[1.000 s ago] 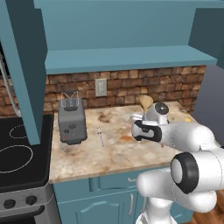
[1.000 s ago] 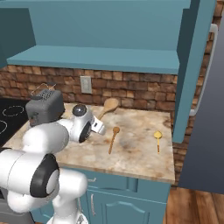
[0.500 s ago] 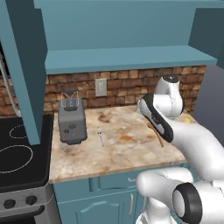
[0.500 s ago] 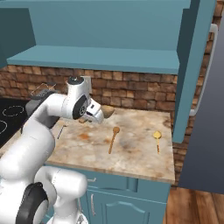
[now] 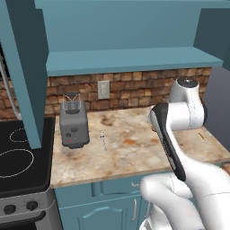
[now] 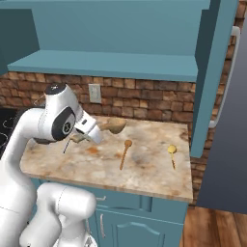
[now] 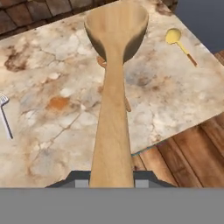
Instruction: Organize the utensils by type. Pick up the wooden spoons from the counter and place them in the open cabinet. Then pick up the metallic utensils from the counter and place them in the open drawer.
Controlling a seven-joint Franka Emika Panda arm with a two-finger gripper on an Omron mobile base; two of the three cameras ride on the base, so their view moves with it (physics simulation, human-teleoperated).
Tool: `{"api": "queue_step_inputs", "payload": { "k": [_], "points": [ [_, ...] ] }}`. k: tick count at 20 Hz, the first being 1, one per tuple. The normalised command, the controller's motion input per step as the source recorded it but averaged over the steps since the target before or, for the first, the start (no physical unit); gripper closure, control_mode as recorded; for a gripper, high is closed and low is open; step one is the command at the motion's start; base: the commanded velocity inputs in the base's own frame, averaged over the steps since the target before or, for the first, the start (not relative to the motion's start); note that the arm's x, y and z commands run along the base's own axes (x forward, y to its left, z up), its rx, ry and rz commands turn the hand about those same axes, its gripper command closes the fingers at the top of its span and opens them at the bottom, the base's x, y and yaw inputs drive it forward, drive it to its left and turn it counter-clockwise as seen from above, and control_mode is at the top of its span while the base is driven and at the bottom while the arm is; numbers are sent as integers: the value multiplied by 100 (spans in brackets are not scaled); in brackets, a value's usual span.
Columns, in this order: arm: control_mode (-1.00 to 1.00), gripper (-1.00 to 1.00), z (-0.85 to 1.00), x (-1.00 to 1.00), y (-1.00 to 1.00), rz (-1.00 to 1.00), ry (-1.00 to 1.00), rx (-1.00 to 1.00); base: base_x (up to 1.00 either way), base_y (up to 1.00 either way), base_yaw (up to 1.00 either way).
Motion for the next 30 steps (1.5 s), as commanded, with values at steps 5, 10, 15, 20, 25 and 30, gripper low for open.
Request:
{"api": "queue_step_inputs", "payload": {
  "k": [5,10,15,20,25,30],
  "points": [
    [-100,100,100,-100,2,-14,-14,-2,0,0,0],
    [-100,100,100,-100,16,-16,-2,-5,0,0,0],
    [-100,100,100,-96,31,-16,0,-5,0,0,0],
    [-100,100,99,-87,31,-18,-1,-5,0,0,0],
    [-100,100,62,-18,6,-12,-8,-11,0,0,0],
    [-100,100,6,43,-11,-1,0,-8,0,0,0]
  ]
}}
